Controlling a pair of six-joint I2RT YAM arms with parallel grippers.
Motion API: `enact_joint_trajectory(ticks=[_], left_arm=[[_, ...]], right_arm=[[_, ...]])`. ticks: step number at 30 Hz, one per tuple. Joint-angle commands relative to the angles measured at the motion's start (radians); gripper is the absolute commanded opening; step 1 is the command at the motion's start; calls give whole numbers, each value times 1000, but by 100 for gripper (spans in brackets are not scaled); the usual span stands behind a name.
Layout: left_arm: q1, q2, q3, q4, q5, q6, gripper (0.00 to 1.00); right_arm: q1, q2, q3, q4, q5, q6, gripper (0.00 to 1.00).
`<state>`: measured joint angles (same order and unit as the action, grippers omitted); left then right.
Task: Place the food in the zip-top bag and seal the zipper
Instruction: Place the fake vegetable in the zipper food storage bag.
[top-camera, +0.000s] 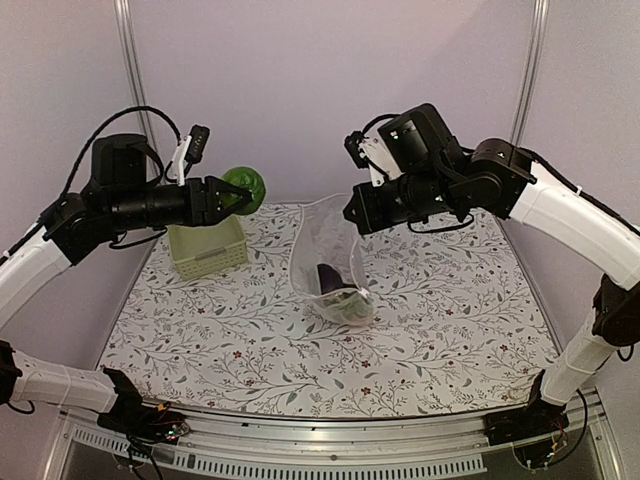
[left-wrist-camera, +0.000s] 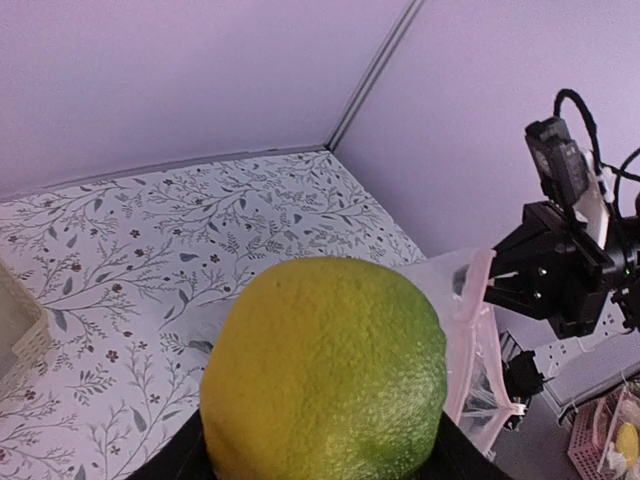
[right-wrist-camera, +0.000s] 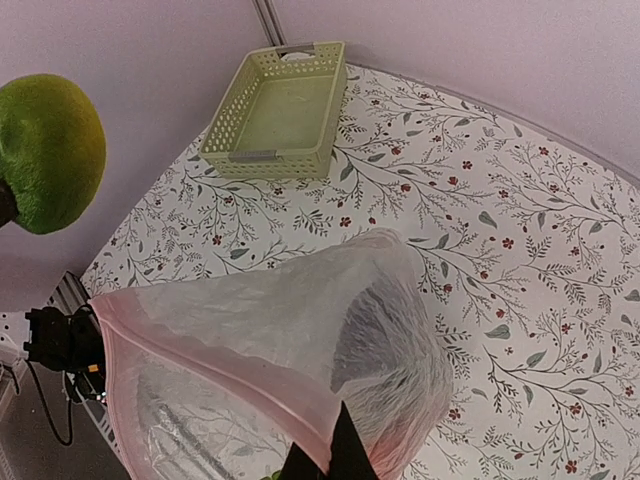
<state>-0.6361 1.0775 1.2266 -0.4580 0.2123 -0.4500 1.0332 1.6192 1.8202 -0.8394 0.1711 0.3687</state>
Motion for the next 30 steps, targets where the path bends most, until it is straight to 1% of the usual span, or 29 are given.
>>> enact_joint_trajectory(ticks=[1,3,5,12,14,19,24,26,27,30], left_arm=[[-86,-9,-8,73,153,-42,51],[-131,4,18,68,192,-49,51],[-194,20,55,43,191,-35,51],[-420,121,185,-53,40,24,51],[-452,162,222,-100,-18,44,51],[-462,257,281,-219,-89,67,50],[-461,292,300,-282,-171,58,50],[-460,306,314,-315,-207,45,52],[-457,312,323,-333,-248,36,54],[-444,333,354,-399,-310,10,55]], right_arm=[[4,21,28,5,9,-4,0],[5,21,28,3,8,-2,0],[4,18,28,-1,11,-2,0],[5,19,29,-8,14,-2,0],[5,19,30,-11,13,-1,0],[5,6,27,-16,11,3,0],[5,-14,23,-21,17,2,0],[5,-16,23,-22,18,0,0],[4,-16,23,-21,16,-1,0],[5,-15,23,-22,13,0,0]])
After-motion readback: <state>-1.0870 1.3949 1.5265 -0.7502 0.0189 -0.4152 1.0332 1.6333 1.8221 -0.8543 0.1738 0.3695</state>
